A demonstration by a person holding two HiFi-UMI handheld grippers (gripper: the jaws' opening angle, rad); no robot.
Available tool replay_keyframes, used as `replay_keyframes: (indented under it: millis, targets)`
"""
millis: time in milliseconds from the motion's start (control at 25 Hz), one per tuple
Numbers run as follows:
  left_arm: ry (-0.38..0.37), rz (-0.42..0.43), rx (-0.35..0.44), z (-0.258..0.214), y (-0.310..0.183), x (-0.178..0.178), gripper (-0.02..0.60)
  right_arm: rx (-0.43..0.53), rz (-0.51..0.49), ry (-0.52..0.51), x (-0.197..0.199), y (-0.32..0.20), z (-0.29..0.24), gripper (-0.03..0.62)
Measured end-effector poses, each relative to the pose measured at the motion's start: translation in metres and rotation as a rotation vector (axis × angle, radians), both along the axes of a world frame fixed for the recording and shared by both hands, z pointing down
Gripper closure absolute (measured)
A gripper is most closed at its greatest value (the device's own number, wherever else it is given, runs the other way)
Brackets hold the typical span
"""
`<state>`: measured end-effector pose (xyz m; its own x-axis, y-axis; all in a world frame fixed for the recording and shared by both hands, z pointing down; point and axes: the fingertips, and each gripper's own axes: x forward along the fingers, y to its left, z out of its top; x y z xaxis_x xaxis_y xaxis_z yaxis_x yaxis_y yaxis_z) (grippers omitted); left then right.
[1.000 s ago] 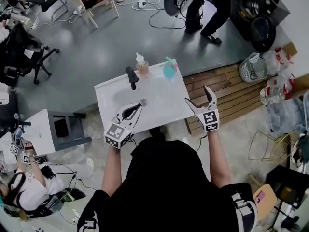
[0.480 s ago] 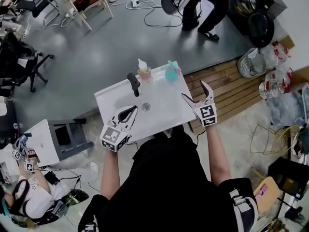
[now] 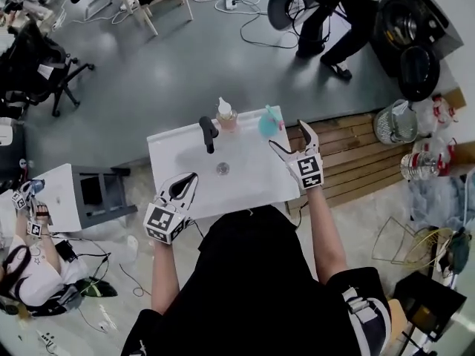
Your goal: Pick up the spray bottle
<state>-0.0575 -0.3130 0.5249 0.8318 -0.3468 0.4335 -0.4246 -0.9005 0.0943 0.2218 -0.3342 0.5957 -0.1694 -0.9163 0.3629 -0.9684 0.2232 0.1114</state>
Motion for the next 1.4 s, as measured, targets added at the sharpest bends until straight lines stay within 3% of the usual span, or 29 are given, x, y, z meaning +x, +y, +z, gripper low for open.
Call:
replay_keyframes:
  millis: [320,920,1400]
  targets:
    - [-0.025,-0.141,-0.018,0.009,0.004,0.012,0.558,-0.023,-0.12,-0.03,0.01,-0.045,0.028,0.111]
    - [-0.071,-0.25,-0.049,0.03,0.023,0.033,0.558,-0.051,-0.182,-0.062,0.021,-0.085,0.071,0.117]
    - [-0.085,-0.249,-0.049,0.034,0.027,0.051,0.558,-0.047,-0.204,-0.036,0.025,-0.087,0.074,0.306]
